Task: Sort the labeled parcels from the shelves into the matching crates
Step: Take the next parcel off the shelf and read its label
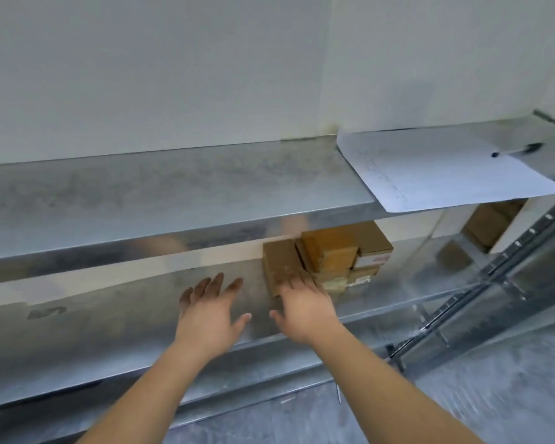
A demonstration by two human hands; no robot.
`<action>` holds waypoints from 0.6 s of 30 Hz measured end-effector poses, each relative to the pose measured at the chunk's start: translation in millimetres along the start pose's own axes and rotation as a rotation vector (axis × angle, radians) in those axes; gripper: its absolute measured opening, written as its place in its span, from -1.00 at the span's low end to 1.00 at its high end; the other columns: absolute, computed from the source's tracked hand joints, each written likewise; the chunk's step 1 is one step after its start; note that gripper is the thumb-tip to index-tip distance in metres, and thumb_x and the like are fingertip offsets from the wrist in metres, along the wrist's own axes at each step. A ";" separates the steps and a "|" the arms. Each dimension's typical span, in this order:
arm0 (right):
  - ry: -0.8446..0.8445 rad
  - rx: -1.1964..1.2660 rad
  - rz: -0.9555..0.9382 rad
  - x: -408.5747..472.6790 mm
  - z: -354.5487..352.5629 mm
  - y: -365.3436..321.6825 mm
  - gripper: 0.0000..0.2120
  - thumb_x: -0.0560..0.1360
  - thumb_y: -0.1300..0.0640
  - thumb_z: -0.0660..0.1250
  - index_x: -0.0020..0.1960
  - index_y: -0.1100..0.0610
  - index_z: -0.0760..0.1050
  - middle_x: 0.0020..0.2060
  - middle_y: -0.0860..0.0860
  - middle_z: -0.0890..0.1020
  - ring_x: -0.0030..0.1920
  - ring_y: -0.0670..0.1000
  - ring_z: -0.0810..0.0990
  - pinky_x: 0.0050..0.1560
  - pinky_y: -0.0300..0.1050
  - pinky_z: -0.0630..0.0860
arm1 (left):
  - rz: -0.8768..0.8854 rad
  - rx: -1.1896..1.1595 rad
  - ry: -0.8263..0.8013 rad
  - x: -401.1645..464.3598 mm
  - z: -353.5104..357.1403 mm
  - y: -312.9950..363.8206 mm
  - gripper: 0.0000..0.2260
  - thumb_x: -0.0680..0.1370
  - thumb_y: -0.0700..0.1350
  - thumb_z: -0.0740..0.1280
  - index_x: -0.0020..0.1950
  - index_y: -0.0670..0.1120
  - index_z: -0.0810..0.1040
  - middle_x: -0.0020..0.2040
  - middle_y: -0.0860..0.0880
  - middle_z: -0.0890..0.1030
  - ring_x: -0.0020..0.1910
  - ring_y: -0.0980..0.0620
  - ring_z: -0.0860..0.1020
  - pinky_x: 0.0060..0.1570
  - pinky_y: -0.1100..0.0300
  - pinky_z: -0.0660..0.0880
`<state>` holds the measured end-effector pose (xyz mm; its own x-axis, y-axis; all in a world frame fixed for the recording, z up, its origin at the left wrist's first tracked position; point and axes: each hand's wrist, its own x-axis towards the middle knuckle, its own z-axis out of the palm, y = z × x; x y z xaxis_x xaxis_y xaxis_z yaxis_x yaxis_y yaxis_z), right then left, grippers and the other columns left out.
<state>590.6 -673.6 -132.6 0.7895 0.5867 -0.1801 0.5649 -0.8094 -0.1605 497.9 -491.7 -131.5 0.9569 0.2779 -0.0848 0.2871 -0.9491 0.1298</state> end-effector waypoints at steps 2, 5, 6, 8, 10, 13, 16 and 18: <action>-0.016 -0.019 -0.051 19.6 9.5 12.6 -0.28 0.57 -0.14 0.31 0.62 0.03 0.11 0.61 0.17 0.14 0.62 0.20 0.06 0.59 0.12 0.05 | -0.041 0.014 -0.033 14.0 10.1 8.0 -0.33 0.53 0.38 0.19 0.60 0.26 0.09 0.64 -0.01 0.13 0.59 -0.10 0.12 0.51 -0.10 0.06; -0.128 -0.059 -0.086 45.5 24.0 23.1 -0.19 0.60 -0.02 0.28 0.66 0.15 -0.10 0.64 0.21 -0.09 0.64 0.21 -0.10 0.60 0.13 0.01 | -0.089 0.024 -0.078 25.9 22.7 15.0 -0.32 0.52 0.39 0.16 0.60 0.25 0.10 0.64 -0.02 0.14 0.59 -0.11 0.14 0.49 -0.10 0.09; -0.157 -0.068 -0.094 52.0 27.6 25.5 -0.18 0.60 0.00 0.28 0.66 0.19 -0.13 0.64 0.22 -0.11 0.64 0.22 -0.11 0.59 0.12 0.03 | -0.104 0.023 -0.082 28.6 26.7 16.1 -0.32 0.52 0.39 0.16 0.60 0.25 0.11 0.63 -0.03 0.15 0.59 -0.11 0.15 0.49 -0.10 0.10; -0.172 -0.070 -0.120 62.2 32.3 29.1 -0.18 0.61 0.03 0.27 0.66 0.23 -0.14 0.64 0.23 -0.10 0.64 0.23 -0.07 0.59 0.11 0.03 | -0.140 0.024 -0.098 32.5 32.9 18.4 -0.32 0.52 0.38 0.18 0.60 0.25 0.10 0.63 -0.02 0.15 0.59 -0.11 0.15 0.49 -0.09 0.11; -0.145 -0.048 -0.149 66.3 32.7 31.7 -0.21 0.61 0.04 0.27 0.65 0.25 -0.08 0.63 0.22 -0.01 0.62 0.25 0.02 0.58 0.10 0.04 | -0.167 0.033 -0.129 35.6 39.0 20.0 -0.30 0.51 0.40 0.16 0.60 0.24 0.09 0.63 -0.01 0.17 0.58 -0.10 0.17 0.49 -0.07 0.14; -0.036 -0.004 -0.195 66.5 35.1 33.4 -0.29 0.49 0.06 0.36 0.56 0.22 0.23 0.46 0.20 0.31 0.45 0.27 0.28 0.49 0.17 0.16 | -0.237 -0.095 -0.161 41.8 44.8 26.4 -0.19 0.37 0.47 0.05 0.60 0.20 0.16 0.58 0.01 0.30 0.52 -0.11 0.30 0.45 -0.03 0.27; 0.064 0.137 -0.292 62.0 45.5 32.9 -0.59 0.40 0.09 0.39 0.22 0.17 0.54 0.16 0.16 0.51 0.25 0.28 0.44 0.36 0.20 0.33 | -0.292 -0.358 -0.153 47.9 52.3 36.7 -0.13 0.32 0.41 0.08 0.59 0.08 0.27 0.50 -0.05 0.42 0.45 -0.15 0.41 0.38 0.02 0.37; 0.057 0.291 -0.308 58.8 47.7 34.5 -0.78 0.48 0.07 0.32 0.05 0.16 0.58 0.08 0.15 0.52 0.18 0.25 0.46 0.18 0.10 0.47 | -0.354 -0.604 -0.129 50.7 56.1 45.9 -0.33 0.51 0.20 0.31 0.59 0.04 0.27 0.46 -0.09 0.47 0.41 -0.12 0.45 0.31 0.08 0.40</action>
<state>645.1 -665.8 -195.0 0.6113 0.7909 -0.0286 0.6914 -0.5513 -0.4669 557.1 -529.5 -185.3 0.7993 0.4990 -0.3349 0.5902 -0.5466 0.5941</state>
